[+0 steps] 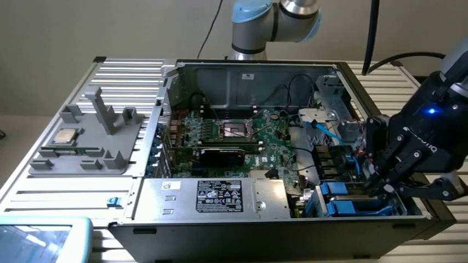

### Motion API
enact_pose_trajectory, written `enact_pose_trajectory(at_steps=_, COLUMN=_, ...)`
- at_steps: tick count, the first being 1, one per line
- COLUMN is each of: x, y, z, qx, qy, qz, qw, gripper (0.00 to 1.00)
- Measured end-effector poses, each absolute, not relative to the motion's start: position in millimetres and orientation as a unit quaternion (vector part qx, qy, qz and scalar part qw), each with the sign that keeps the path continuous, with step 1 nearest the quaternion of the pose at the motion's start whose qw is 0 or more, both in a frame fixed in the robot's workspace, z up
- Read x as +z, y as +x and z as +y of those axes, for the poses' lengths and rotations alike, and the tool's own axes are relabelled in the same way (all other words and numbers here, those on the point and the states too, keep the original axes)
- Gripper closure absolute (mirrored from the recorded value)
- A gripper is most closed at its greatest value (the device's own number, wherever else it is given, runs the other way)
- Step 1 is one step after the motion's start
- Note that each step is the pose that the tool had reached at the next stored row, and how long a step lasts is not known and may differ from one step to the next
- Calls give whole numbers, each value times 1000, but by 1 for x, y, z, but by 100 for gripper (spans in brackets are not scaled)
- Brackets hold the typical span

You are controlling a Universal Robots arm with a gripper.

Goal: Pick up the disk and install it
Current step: 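Insert the first disk wire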

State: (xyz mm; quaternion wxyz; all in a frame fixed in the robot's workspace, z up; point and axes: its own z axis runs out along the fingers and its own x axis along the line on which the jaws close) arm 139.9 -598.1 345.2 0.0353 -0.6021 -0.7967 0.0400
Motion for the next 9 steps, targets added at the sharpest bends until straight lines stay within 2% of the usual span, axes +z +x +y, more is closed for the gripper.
enact_pose_trajectory(at_steps=9, x=345, y=140, z=-598, qx=47, qy=-612, qz=-788, qw=46, gripper=84)
